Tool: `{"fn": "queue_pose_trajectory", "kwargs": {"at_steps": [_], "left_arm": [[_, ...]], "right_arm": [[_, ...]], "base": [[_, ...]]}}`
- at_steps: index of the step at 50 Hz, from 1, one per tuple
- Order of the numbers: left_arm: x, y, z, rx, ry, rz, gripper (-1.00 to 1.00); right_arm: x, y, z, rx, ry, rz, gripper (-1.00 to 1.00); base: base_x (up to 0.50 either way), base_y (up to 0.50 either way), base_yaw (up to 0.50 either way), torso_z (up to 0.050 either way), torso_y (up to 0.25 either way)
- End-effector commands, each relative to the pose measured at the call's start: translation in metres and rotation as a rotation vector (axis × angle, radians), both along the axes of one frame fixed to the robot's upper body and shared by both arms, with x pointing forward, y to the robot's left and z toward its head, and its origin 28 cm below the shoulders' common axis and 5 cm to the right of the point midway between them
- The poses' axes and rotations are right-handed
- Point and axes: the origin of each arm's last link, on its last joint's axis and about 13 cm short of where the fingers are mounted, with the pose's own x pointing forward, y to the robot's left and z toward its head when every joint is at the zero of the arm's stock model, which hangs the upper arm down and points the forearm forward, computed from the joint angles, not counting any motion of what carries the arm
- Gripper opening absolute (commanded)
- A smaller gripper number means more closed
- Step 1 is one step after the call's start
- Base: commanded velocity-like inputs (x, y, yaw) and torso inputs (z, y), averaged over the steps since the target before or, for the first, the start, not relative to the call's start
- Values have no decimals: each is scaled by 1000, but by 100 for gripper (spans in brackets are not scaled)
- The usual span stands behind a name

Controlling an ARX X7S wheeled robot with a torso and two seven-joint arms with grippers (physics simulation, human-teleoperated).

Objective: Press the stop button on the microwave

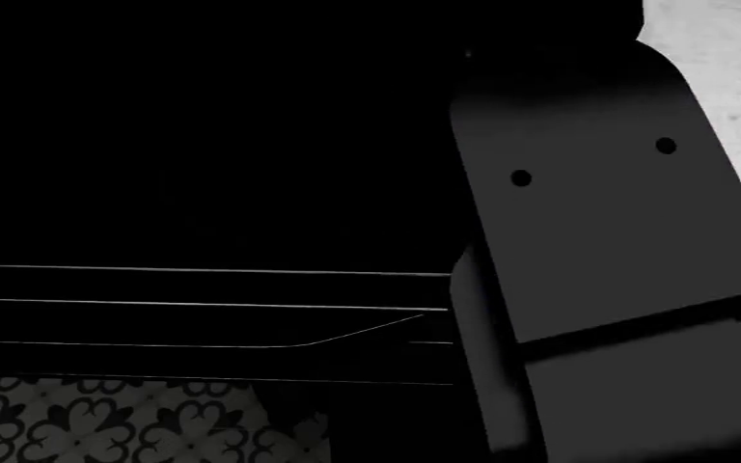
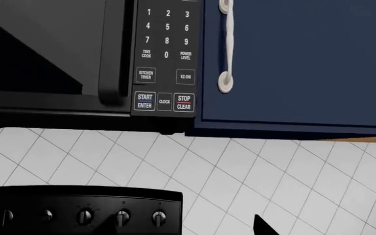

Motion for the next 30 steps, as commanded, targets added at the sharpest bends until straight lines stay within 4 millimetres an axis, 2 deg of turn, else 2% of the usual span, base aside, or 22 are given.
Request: {"fn": "queue_pose_trajectory", "kwargs": {"at_steps": [1,6,9,12,23,30], "left_arm": [[-4,-1,-1,-11,19,8,100],[-4,-1,-1,-11,19,8,100],[-4,-1,-1,-11,19,8,100],[-4,-1,-1,-11,19,8,100],[-4,-1,-1,-11,19,8,100],[-4,-1,-1,-11,19,8,100]], "right_arm": [[18,13,82,-1,1,-13,100],[20,17,111,-7,-16,-45,100],[22,18,119,-6,-10,-47,100],[22,19,129,5,-14,-52,100],[20,17,140,21,-25,-47,100],[29,17,141,30,-21,-43,100]], "base": [[0,0,0,0,0],[0,0,0,0,0],[0,0,0,6,0],[0,0,0,46,0],[0,0,0,50,0],[0,0,0,50,0]]}}
